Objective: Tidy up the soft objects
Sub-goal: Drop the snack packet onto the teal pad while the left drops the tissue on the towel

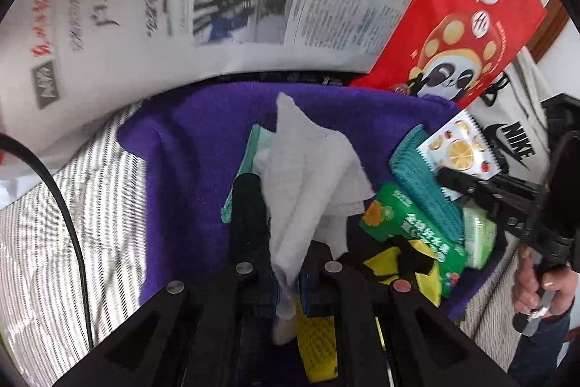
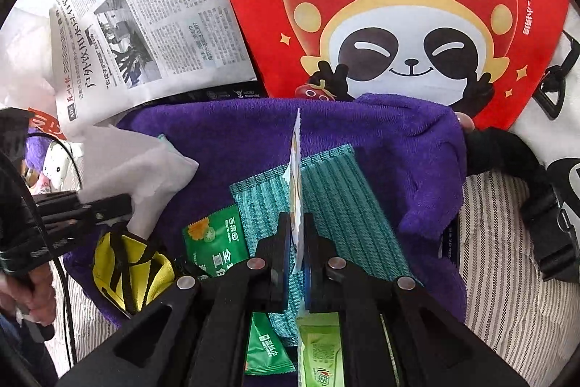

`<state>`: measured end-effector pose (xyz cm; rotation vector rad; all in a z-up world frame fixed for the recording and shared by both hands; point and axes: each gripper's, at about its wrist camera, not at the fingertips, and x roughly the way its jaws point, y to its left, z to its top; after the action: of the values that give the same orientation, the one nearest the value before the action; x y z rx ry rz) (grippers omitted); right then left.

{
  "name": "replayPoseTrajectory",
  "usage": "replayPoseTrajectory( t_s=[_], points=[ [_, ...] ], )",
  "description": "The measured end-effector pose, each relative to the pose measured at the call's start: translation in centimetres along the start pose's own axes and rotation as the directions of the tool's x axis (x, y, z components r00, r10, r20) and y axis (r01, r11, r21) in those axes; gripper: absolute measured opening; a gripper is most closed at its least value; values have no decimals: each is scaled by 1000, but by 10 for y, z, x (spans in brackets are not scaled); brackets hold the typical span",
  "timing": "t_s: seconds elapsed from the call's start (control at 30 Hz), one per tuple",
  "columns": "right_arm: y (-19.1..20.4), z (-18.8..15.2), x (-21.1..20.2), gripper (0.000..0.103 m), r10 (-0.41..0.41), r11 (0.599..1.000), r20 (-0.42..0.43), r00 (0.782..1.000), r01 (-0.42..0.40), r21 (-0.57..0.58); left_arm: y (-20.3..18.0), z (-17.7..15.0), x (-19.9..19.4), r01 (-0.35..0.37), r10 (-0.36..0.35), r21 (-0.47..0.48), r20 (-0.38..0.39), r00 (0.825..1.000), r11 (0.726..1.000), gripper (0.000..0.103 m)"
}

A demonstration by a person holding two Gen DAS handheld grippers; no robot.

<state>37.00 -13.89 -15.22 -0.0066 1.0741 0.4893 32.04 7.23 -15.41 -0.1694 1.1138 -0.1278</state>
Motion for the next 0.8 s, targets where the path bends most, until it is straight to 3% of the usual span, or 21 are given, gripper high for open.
replayPoseTrajectory(
  t_s=[0.27,0.43,0.57,0.67,0.73,0.8],
  points=[
    [-3,-2,2,9,11,999,5,1000,-11,-41,-6,-1,10,-11,11,16,-13,1000,1000,9],
    [6,-8,0,35,3,996,7,1000,-3,-90,-3,-2,9,-5,5,15,-25,1000,1000,11],
    [12,-13,-7,38,-31,992,17,999,33,-125,0,-5,3,-9,10,15,-35,999,1000,15],
    [13,-14,-13,39,-44,990,9,999,45,-132,-3,-6,0,-25,25,17,-43,999,1000,20],
    [13,-14,-19,45,-44,990,1,999,44,-132,-4,-6,-4,-35,36,23,-42,998,999,26],
    [12,-15,-25,50,-55,990,-6,998,54,-133,-5,-7,-9,-58,59,27,-39,998,998,40]
  ],
)
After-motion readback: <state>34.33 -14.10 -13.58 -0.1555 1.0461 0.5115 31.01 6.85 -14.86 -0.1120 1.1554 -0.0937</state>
